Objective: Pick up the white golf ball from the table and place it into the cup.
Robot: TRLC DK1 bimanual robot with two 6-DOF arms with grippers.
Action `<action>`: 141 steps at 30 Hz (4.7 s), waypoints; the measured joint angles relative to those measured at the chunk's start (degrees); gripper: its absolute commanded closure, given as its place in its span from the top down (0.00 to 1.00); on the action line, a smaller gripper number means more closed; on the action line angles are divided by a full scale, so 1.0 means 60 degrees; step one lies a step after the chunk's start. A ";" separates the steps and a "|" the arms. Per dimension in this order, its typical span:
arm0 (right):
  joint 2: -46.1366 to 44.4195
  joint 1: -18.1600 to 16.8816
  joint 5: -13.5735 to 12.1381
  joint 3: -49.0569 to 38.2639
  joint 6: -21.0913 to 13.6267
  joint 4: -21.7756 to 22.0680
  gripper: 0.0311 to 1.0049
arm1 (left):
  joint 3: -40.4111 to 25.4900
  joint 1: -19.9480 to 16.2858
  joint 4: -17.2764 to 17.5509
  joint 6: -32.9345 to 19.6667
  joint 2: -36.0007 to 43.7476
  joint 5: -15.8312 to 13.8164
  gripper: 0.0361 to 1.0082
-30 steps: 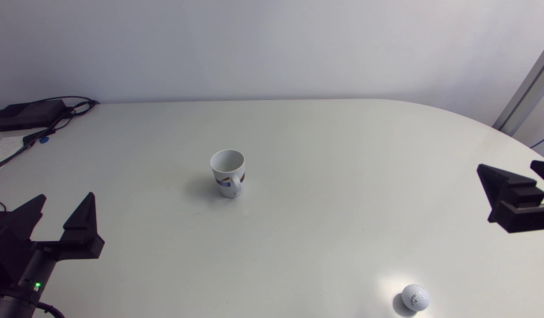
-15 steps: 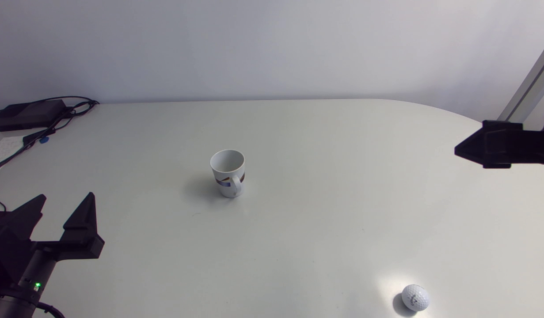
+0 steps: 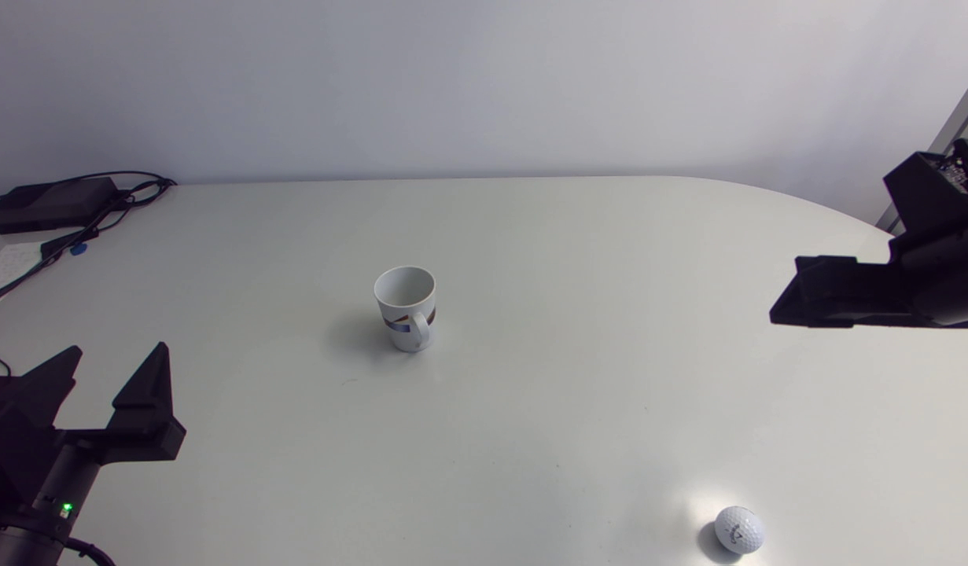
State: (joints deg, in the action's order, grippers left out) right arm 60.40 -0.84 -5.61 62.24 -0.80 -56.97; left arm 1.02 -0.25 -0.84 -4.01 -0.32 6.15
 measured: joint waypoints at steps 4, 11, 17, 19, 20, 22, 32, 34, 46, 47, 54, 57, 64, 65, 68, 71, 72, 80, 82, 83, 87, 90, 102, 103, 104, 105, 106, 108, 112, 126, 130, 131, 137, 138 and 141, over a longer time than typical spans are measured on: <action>0.0044 0.0240 0.0226 -0.0255 0.0036 -0.0087 0.95 | 0.0000 0.0000 0.0000 0.0000 0.0000 0.0000 0.98; 0.0331 0.0656 0.0517 -0.1053 0.0197 0.0004 0.95 | 0.0000 0.0000 0.0000 0.0000 0.0000 0.0000 0.98; 0.0685 0.1137 0.0820 -0.1687 0.0463 0.0073 0.95 | 0.0000 0.0000 0.0004 0.0000 0.0000 0.0000 0.98; 0.0776 0.1257 0.0918 -0.1887 0.0503 0.0095 0.95 | 0.0000 0.0000 0.0000 0.0000 0.0000 0.0000 0.98; 0.0841 0.1290 0.0947 -0.1996 0.0535 0.0098 0.95 | 0.0000 0.0000 0.0000 0.0000 0.0000 0.0000 0.98; 0.0994 0.1322 0.1005 -0.2157 0.0565 0.0120 0.95 | 0.0000 0.0000 0.0004 0.0000 0.0000 0.0000 0.98; 0.1537 0.1322 0.1020 -0.2779 0.0561 0.0328 0.95 | 0.0000 0.0000 0.0000 0.0000 0.0000 0.0000 0.98; 0.1650 0.1322 0.1016 -0.2779 0.0561 0.0324 0.95 | 0.0000 0.0000 0.0004 0.0000 0.0000 0.0000 0.98; 0.2568 0.1413 0.0754 -0.2816 0.0521 0.0299 0.95 | 0.0000 0.0000 0.0000 0.0000 0.0000 0.0000 0.98; 0.2630 0.1457 0.0747 -0.2834 0.0521 0.0299 0.95 | 0.0000 0.0000 0.0000 0.0000 0.0000 -0.0004 0.98; 0.2998 0.1526 0.0652 -0.2940 0.0503 0.0291 0.95 | 0.0000 0.0000 0.0004 0.0000 0.0000 0.0000 0.98; 0.3118 0.1526 0.0568 -0.2943 0.0452 0.0270 0.95 | 0.0000 0.0000 0.0000 0.0000 0.0000 0.0000 0.98; 0.3206 0.1526 0.0466 -0.3045 0.0423 0.0197 0.95 | 0.0000 0.0000 0.0000 0.0000 0.0000 0.0000 0.98; 0.3224 0.1526 0.0455 -0.3045 0.0412 0.0168 0.95 | 0.0000 0.0000 0.0000 0.0000 0.0000 0.0000 0.98; 0.3257 0.1526 0.0368 -0.3045 0.0375 0.0033 0.95 | 0.0000 0.0000 0.0000 0.0000 0.0000 0.0000 0.98; 0.3282 0.1592 0.0324 -0.3045 0.0339 0.0011 0.95 | 0.0000 0.0000 0.0004 0.0000 0.0000 0.0000 0.98; 0.3297 0.1643 0.0306 -0.3045 0.0339 0.0011 0.95 | 0.0000 0.0000 0.0000 0.0000 0.0000 0.0000 0.98; 0.3581 0.1767 0.0248 -0.3075 0.0270 -0.0062 0.95 | 0.0000 0.0000 0.0000 0.0000 0.0000 0.0000 0.98; 0.3672 0.1756 0.0251 -0.3085 0.0270 -0.0062 0.94 | 0.0000 0.0000 0.0000 0.0000 0.0000 0.0000 0.98; 0.3716 0.1749 0.0251 -0.3089 0.0270 -0.0062 0.94 | 0.0000 0.0000 0.0000 0.0000 0.0000 0.0000 0.98; 0.3847 0.1683 0.0364 -0.3089 0.0270 -0.0073 0.94 | 0.0000 0.0000 0.0000 0.0000 0.0000 0.0000 0.98; 0.3960 0.1596 0.0433 -0.3089 0.0262 -0.0087 0.94 | 0.0000 0.0000 0.0000 0.0000 0.0000 0.0000 0.98; 0.4470 0.1515 0.0426 -0.3126 0.0200 -0.0175 0.93 | 0.0000 0.0000 0.0004 0.0000 0.0000 0.0000 0.98; 0.4495 0.1512 0.0430 -0.3126 0.0200 -0.0171 0.93 | 0.0000 0.0000 0.0004 0.0000 0.0000 -0.0004 0.98; 0.4524 0.1512 0.0430 -0.3126 0.0200 -0.0179 0.93 | 0.0000 0.0000 0.0004 0.0000 0.0000 -0.0004 0.98; 0.4539 0.1515 0.0430 -0.3126 0.0200 -0.0179 0.93 | 0.0000 0.0000 0.0000 0.0000 0.0000 0.0000 0.98; 0.4550 0.1515 0.0426 -0.3126 0.0200 -0.0186 0.93 | 0.0000 0.0000 0.0004 0.0000 0.0000 0.0000 0.98; 0.4554 0.1515 0.0430 -0.3126 0.0197 -0.0197 0.93 | 0.0000 0.0000 0.0000 0.0000 0.0000 -0.0004 0.98; 0.4634 0.1526 0.0430 -0.3126 0.0200 -0.0197 0.93 | 0.0000 0.0000 0.0000 0.0000 0.0000 0.0000 0.98; 0.4710 0.1778 0.0412 -0.3126 0.0197 -0.0200 0.81 | 0.0000 0.0000 0.0000 0.0000 0.0000 0.0000 0.98; 0.4728 0.1778 0.0401 -0.3126 0.0197 -0.0200 0.73 | 0.0000 0.0000 0.0000 0.0000 0.0000 0.0000 0.98; 0.4728 0.1778 0.0401 -0.3126 0.0200 -0.0200 0.71 | 0.0000 0.0000 0.0000 0.0000 0.0000 0.0000 0.98; 0.4743 0.1778 0.0353 -0.3126 0.0200 -0.0200 0.63 | 0.0000 0.0000 0.0000 0.0000 0.0000 0.0000 0.98; 0.4754 0.1778 0.0342 -0.3126 0.0197 -0.0200 0.62 | 0.0000 0.0000 0.0000 0.0000 0.0000 -0.0004 0.98; 0.4783 0.1778 0.0255 -0.3126 0.0200 -0.0200 0.62 | 0.0000 0.0000 0.0000 0.0000 0.0000 -0.0004 0.98</action>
State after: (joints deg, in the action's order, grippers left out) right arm 89.10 9.82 -4.08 43.48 0.40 -58.17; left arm 1.02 -0.25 -0.84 -4.01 -0.32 6.13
